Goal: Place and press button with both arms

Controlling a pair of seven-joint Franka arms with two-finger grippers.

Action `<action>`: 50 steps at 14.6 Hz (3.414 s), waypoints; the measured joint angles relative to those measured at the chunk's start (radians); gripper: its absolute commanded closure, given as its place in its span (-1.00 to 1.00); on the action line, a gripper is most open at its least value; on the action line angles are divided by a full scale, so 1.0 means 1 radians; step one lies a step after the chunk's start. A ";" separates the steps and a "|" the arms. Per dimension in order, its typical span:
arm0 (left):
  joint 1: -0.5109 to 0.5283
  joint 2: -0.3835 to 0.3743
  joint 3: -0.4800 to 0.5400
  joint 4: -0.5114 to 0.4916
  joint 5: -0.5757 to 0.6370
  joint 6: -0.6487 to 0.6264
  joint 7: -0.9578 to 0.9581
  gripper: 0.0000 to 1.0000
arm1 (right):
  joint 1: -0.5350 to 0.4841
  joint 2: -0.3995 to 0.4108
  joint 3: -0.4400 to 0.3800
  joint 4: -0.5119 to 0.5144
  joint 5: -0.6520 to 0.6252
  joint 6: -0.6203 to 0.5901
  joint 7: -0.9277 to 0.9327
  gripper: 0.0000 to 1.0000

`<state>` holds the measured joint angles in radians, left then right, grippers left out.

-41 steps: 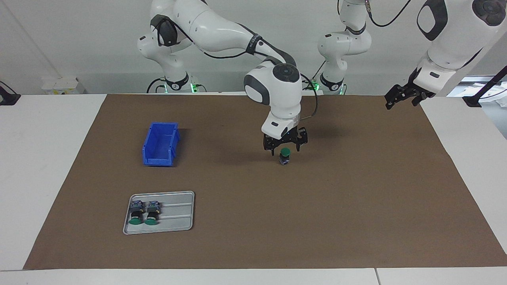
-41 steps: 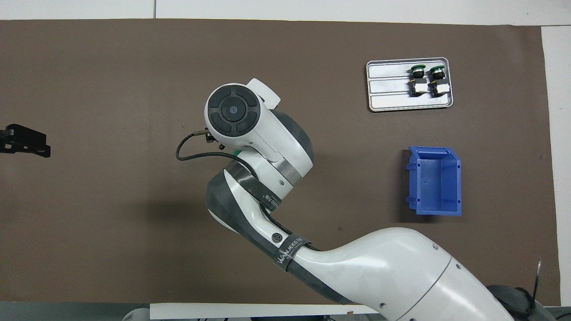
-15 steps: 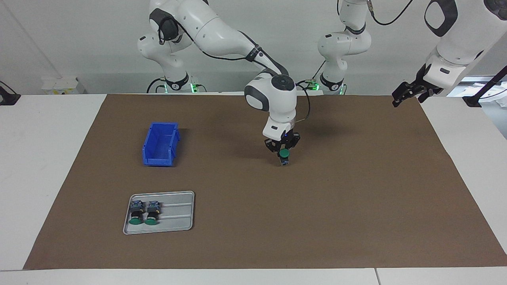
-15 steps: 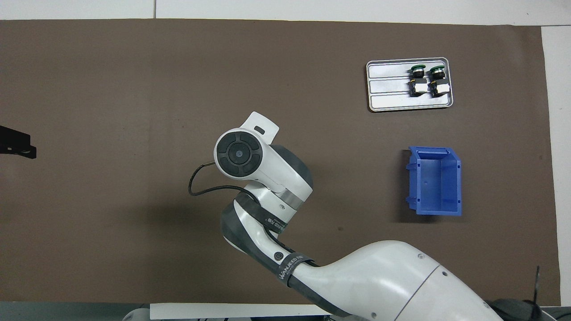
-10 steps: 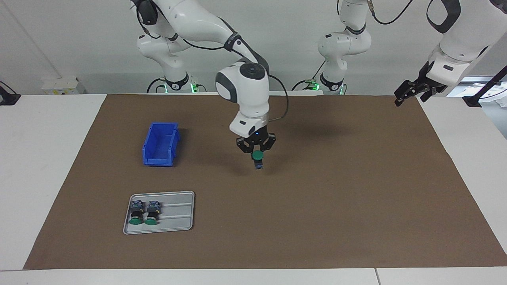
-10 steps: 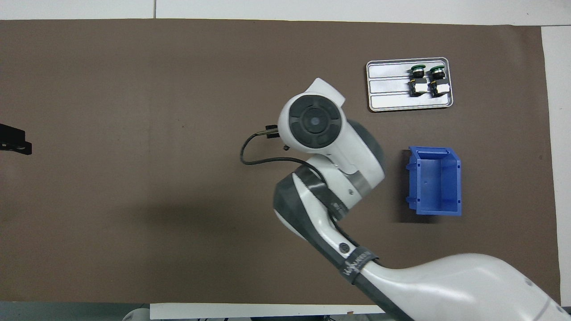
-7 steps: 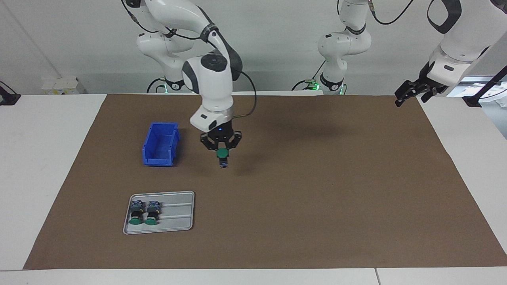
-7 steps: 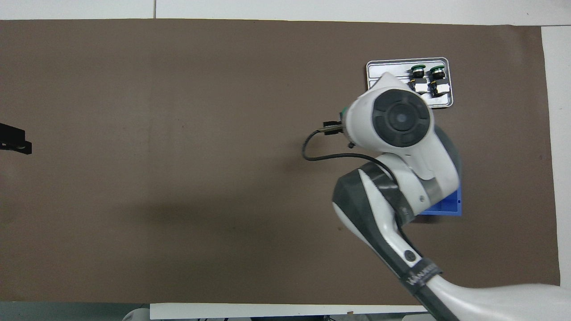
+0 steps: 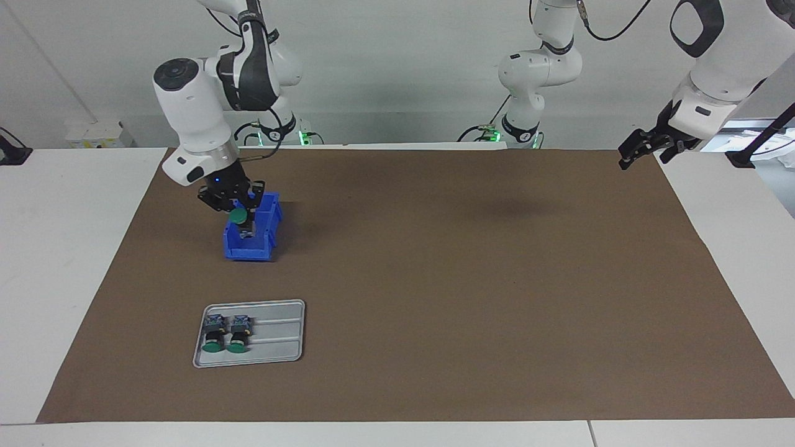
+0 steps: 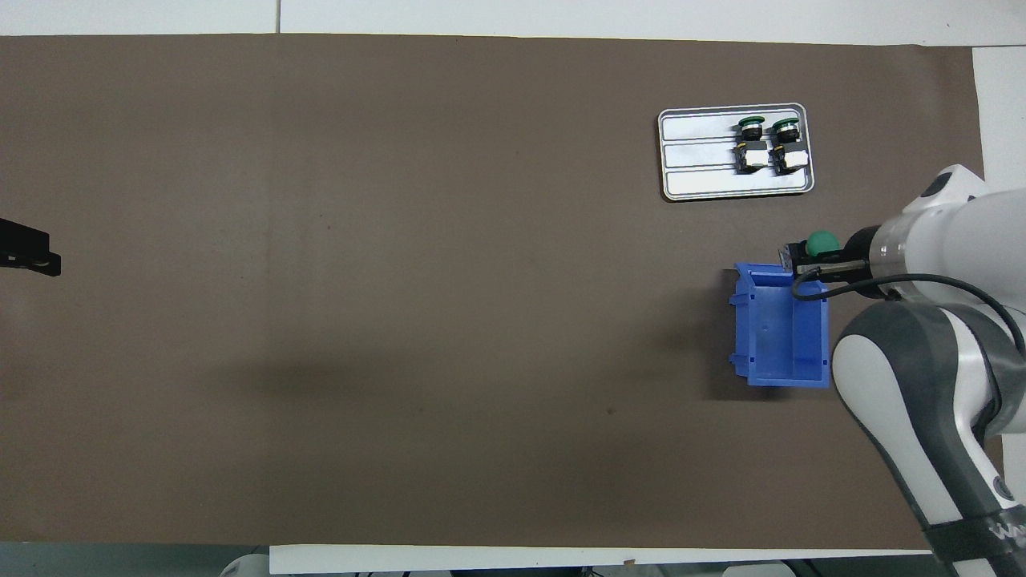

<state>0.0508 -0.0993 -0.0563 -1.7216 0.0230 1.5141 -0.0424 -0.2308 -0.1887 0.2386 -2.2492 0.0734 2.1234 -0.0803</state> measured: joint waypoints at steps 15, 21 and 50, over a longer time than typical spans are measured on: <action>-0.002 0.000 -0.003 0.000 0.000 -0.001 0.001 -1.00 | -0.011 0.098 0.003 -0.149 0.002 0.204 0.002 0.99; -0.003 0.000 -0.006 0.000 0.000 -0.001 0.001 -1.00 | -0.010 0.107 0.005 -0.175 0.002 0.238 0.002 0.95; -0.077 -0.002 0.022 0.000 0.000 -0.001 0.008 -1.00 | -0.069 0.198 0.000 0.678 -0.067 -0.635 0.002 -0.98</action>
<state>-0.0260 -0.1012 -0.0338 -1.7212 0.0229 1.5135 -0.0347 -0.2995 0.0093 0.2383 -1.5714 0.0065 1.4881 -0.0786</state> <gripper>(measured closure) 0.000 0.004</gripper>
